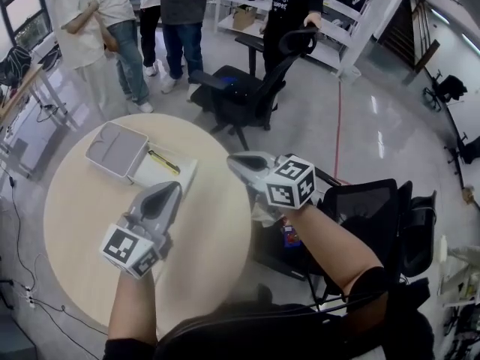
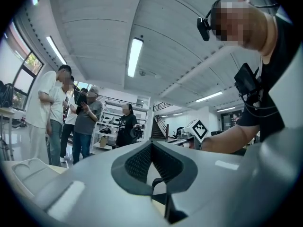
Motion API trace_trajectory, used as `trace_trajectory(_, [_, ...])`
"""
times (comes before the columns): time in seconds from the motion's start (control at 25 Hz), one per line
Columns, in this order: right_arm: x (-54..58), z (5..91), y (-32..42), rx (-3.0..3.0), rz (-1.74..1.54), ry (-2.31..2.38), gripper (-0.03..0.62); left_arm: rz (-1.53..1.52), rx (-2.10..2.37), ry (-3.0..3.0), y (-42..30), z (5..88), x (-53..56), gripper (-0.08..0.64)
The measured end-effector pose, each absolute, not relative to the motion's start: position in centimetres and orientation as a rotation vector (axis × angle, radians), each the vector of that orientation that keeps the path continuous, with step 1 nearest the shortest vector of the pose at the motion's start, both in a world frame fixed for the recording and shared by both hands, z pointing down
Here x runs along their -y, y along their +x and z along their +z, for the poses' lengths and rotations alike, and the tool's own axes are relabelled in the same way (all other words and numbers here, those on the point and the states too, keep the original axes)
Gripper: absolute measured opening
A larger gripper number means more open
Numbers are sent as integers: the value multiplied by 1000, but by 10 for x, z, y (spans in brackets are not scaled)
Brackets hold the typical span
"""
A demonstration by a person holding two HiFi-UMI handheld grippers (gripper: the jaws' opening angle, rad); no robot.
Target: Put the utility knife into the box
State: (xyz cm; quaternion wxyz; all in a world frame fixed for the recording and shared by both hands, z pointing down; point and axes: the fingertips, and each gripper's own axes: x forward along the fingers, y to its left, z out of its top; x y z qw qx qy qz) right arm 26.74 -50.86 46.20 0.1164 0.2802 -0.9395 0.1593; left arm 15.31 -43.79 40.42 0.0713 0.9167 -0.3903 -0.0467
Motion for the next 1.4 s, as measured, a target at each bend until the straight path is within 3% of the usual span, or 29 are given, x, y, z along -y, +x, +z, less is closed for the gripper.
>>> trace_trajectory(0.84, [375,340,477,2777,329,1101,15,-127,958,2907,324,302,344,-6])
trace_trajectory(1.4, [283,310,583,2796,389,1337,14,-133,659,3021,434,271,284,-6])
